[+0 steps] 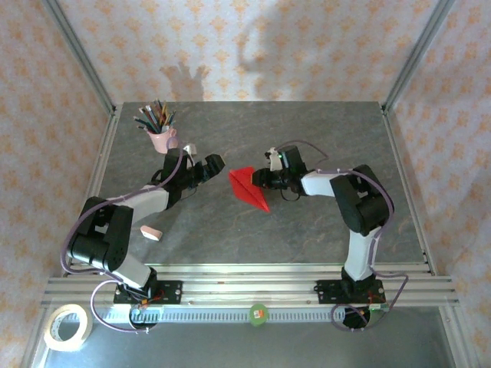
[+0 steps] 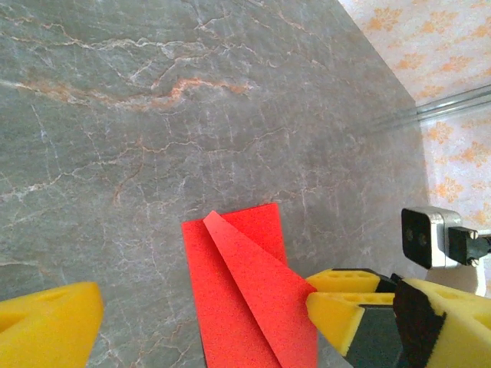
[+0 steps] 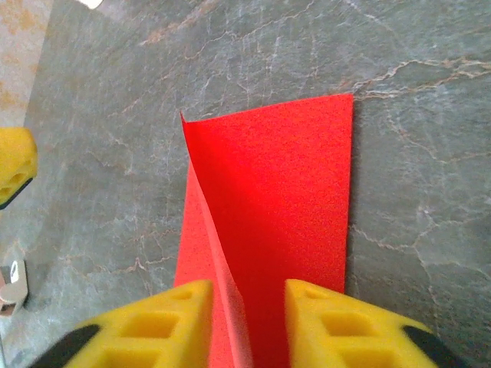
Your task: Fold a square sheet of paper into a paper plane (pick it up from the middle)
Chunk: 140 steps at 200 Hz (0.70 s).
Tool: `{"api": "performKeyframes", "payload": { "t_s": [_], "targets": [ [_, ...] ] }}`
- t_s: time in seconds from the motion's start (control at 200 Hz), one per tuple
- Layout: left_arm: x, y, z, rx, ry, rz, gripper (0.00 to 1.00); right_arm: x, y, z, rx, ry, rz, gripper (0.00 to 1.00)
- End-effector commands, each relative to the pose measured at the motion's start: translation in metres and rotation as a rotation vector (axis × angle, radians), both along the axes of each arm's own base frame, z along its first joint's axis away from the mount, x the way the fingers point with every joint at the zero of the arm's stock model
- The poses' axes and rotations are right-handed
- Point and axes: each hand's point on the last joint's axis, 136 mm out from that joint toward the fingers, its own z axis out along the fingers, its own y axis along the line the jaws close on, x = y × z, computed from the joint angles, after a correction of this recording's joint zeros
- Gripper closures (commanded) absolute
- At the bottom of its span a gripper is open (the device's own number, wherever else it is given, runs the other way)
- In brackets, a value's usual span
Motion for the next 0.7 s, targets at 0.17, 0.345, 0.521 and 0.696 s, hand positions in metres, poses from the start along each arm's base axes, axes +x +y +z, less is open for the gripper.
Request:
{"api": "performKeyframes", "payload": {
  "t_s": [0.17,0.345,0.521,0.696],
  "targets": [
    [0.001,-0.010,0.013,-0.029,-0.038,-0.048,0.01,0.007,0.009,0.023,0.047,-0.066,0.037,0.90],
    [0.000,-0.023,0.042,-0.113,-0.110,-0.088,0.01,0.007,0.010,0.083,0.185,-0.161,0.007,0.91],
    [-0.006,-0.057,0.096,-0.262,-0.238,-0.180,0.03,0.003,0.009,0.148,0.370,-0.216,-0.043,0.91],
    [-0.022,-0.091,0.131,-0.351,-0.314,-0.299,0.04,-0.004,0.008,0.191,0.534,-0.203,-0.061,0.91]
  ]
}}
